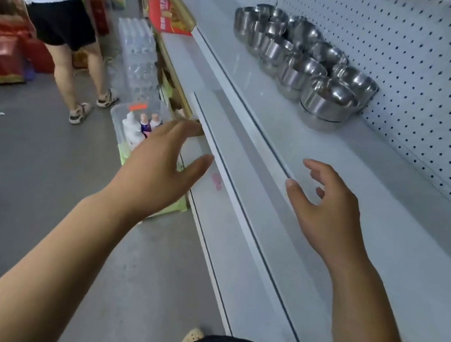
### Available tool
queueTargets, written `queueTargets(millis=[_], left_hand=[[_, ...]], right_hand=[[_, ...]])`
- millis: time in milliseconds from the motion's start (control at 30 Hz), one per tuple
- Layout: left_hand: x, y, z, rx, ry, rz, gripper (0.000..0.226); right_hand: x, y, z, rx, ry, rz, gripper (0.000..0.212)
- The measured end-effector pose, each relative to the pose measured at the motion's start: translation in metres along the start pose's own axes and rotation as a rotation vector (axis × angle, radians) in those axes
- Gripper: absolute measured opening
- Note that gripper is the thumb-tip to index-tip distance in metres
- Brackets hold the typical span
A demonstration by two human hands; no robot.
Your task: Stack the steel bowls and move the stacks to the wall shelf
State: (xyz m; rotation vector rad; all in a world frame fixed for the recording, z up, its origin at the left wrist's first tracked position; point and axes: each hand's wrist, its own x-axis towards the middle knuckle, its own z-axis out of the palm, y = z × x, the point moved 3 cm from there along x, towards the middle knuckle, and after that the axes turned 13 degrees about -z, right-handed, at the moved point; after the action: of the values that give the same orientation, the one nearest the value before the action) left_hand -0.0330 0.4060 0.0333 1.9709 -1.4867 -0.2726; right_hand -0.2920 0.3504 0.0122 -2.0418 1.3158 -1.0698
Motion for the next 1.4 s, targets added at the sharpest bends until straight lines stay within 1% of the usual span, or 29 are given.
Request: queueTargets(millis=[100, 200, 300, 433, 533, 600, 667, 767, 833, 900, 1000, 1067, 1167, 1267, 1400], left_hand=[[0.049, -0.003, 0.023, -0.015, -0.045, 0.021, 0.057], [0.089, 0.0, 0.05, -0.068, -0.102, 0.042, 0.062], [0.128, 0.008, 0.075, -0.105, -0.16, 0.061, 0.064], [0.186, 0.016, 0.11, -0.155, -0.23, 0.095, 0.07], [0.23, 0.022, 0.133, -0.195, -0.28, 0.109, 0.075], [0.261, 0.027, 0.145, -0.223, -0.294, 0.122, 0.077], [0.291, 0.033, 0.156, -0.247, -0.295, 0.151, 0.078], [0.331, 0.041, 0.171, -0.282, -0.298, 0.22, 0.081], [0.354, 0.043, 0.18, -0.332, -0.319, 0.266, 0.081], [0.372, 0.043, 0.188, -0.383, -0.355, 0.295, 0.077], [0.389, 0.044, 0.201, -0.425, -0.415, 0.332, 0.069], [0.393, 0.043, 0.208, -0.433, -0.408, 0.354, 0.065], [0.399, 0.037, 0.215, -0.463, -0.368, 0.382, 0.064], [0.403, 0.035, 0.219, -0.521, -0.396, 0.376, 0.065], [0.407, 0.033, 0.219, -0.588, -0.417, 0.367, 0.062]], right_hand=[[0.043, 0.016, 0.01, -0.017, 0.025, 0.066, 0.049], [0.075, 0.031, 0.008, -0.039, 0.094, 0.141, 0.05], [0.093, 0.044, -0.001, -0.069, 0.169, 0.195, 0.051], [0.111, 0.061, -0.005, -0.096, 0.222, 0.257, 0.055], [0.13, 0.064, 0.004, -0.107, 0.24, 0.287, 0.06], [0.146, 0.063, 0.014, -0.125, 0.259, 0.273, 0.066], [0.163, 0.062, 0.024, -0.145, 0.284, 0.27, 0.072], [0.19, 0.06, 0.038, -0.187, 0.354, 0.315, 0.079], [0.202, 0.058, 0.045, -0.186, 0.433, 0.358, 0.073], [0.211, 0.057, 0.052, -0.173, 0.513, 0.412, 0.057], [0.219, 0.059, 0.059, -0.229, 0.586, 0.47, 0.057], [0.223, 0.061, 0.063, -0.269, 0.629, 0.487, 0.055], [0.223, 0.066, 0.072, -0.294, 0.727, 0.513, 0.054], [0.221, 0.066, 0.081, -0.281, 0.818, 0.55, 0.055], [0.219, 0.063, 0.088, -0.319, 0.925, 0.585, 0.044]])
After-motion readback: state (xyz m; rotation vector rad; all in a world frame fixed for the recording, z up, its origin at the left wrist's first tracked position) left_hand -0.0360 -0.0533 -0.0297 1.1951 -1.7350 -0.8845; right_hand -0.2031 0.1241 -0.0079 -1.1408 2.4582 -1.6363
